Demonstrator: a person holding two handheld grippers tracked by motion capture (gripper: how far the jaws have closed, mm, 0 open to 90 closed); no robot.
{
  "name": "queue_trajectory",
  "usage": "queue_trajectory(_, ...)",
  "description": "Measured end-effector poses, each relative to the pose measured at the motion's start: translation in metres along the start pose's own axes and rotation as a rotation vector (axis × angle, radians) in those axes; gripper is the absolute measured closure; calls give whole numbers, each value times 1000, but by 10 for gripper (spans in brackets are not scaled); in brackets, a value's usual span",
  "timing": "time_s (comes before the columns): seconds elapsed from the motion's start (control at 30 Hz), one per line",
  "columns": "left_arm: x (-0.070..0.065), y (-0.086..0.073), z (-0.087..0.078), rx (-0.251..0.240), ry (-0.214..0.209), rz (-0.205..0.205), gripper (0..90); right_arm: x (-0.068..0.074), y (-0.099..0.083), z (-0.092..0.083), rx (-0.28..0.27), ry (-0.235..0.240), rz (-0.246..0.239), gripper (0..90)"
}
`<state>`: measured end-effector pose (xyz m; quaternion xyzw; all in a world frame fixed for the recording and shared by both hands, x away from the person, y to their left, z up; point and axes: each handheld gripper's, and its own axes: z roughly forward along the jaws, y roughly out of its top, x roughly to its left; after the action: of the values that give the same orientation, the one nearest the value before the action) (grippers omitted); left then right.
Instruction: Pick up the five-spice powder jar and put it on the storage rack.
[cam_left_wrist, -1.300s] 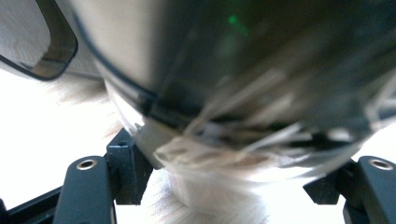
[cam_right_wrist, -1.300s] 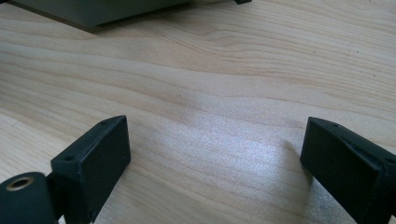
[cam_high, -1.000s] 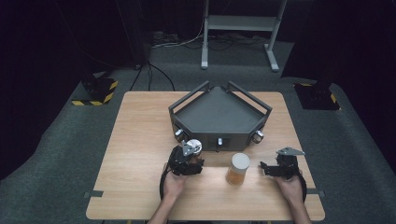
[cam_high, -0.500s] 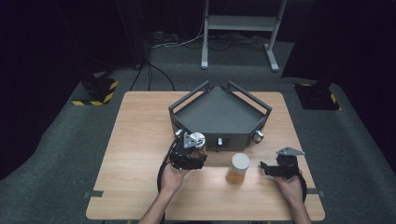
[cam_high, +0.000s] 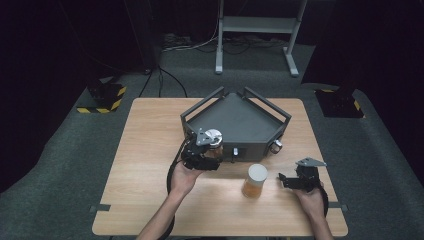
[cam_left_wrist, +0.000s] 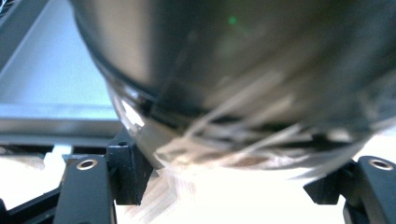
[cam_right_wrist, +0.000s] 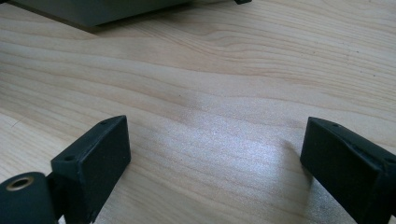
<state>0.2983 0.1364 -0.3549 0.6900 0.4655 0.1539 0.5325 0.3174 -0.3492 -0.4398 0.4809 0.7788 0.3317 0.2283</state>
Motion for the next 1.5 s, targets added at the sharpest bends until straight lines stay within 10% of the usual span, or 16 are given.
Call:
queue_trajectory(0.73,9,41,38,-13,33,-26,309,0,0,0,0,0,0,84)
queue_trajectory(0.9,15,55,45,55,57,57,309,0,0,0,0,0,0,84)
queue_trajectory(0.93,10,48,55,0,66,-12,309,0,0,0,0,0,0,84)
queue_trajectory(1.17,10,48,70,-4,87,-20,309,0,0,0,0,0,0,84)
queue_trajectory(1.2,4,38,80,-77,98,-103,309,0,0,0,0,0,0,84)
queue_trajectory(1.33,8,44,84,-36,104,-59,309,0,0,0,0,0,0,84)
queue_trajectory(1.37,28,92,68,266,83,297,309,0,0,0,0,0,0,84)
queue_trajectory(1.5,28,90,72,271,88,304,308,0,0,0,0,0,1,84)
